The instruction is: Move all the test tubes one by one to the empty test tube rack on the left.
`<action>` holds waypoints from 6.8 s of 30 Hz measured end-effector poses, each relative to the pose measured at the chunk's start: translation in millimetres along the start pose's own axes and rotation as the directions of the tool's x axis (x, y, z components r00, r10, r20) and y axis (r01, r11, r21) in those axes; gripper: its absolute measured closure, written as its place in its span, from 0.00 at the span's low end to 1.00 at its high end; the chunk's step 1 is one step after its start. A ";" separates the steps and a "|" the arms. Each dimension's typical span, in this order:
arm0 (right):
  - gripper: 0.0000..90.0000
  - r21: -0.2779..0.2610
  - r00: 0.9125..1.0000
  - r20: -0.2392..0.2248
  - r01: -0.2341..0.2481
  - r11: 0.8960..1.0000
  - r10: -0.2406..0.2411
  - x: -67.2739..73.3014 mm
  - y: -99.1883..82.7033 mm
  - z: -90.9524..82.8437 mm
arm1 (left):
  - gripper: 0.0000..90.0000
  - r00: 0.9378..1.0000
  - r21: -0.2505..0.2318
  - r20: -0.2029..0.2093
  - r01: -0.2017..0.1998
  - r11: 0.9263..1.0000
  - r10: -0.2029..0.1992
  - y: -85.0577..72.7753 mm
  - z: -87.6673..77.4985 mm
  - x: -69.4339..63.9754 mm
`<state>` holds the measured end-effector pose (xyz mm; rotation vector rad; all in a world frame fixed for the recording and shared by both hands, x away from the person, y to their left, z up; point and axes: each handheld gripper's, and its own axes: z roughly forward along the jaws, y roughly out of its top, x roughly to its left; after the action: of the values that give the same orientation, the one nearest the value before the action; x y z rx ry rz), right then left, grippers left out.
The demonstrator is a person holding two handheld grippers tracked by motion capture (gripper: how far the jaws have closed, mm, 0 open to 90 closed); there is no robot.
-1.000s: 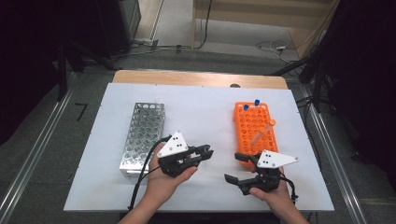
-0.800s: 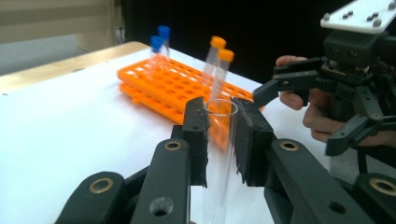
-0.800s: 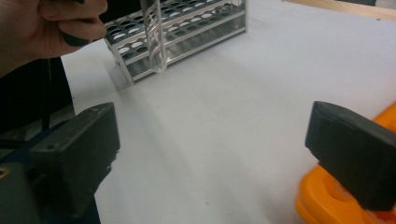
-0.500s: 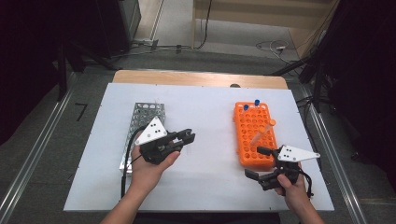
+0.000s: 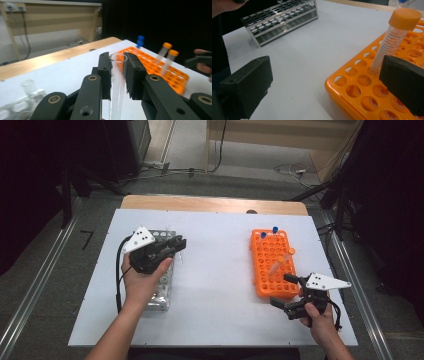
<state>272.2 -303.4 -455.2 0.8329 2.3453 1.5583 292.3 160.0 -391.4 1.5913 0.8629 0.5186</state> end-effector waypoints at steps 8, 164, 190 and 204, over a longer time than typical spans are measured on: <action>0.00 -0.001 1.000 0.015 -0.010 1.000 0.010 -2.9 -0.6 -2.0 | 0.85 0.997 -0.014 -0.076 0.015 1.000 -0.016 9.0 4.6 25.5; 0.80 0.017 0.944 0.306 -0.133 0.991 0.121 -92.6 2.5 37.8 | 0.00 0.996 0.105 0.037 0.071 0.992 -0.075 -39.1 19.7 -31.2; 0.80 -0.086 0.946 0.291 -0.121 0.989 0.141 -76.7 34.8 13.0 | 0.00 0.996 0.105 0.062 0.059 0.993 -0.066 -38.5 20.5 -38.0; 0.80 -0.119 0.964 0.242 -0.085 0.989 0.112 -60.5 52.5 15.4 | 0.00 0.996 0.113 0.066 0.052 0.992 -0.060 -39.0 22.6 -40.5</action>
<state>346.8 -310.2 -422.8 1.0659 2.0548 1.5034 274.1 115.7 -428.6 1.6712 0.8940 0.3783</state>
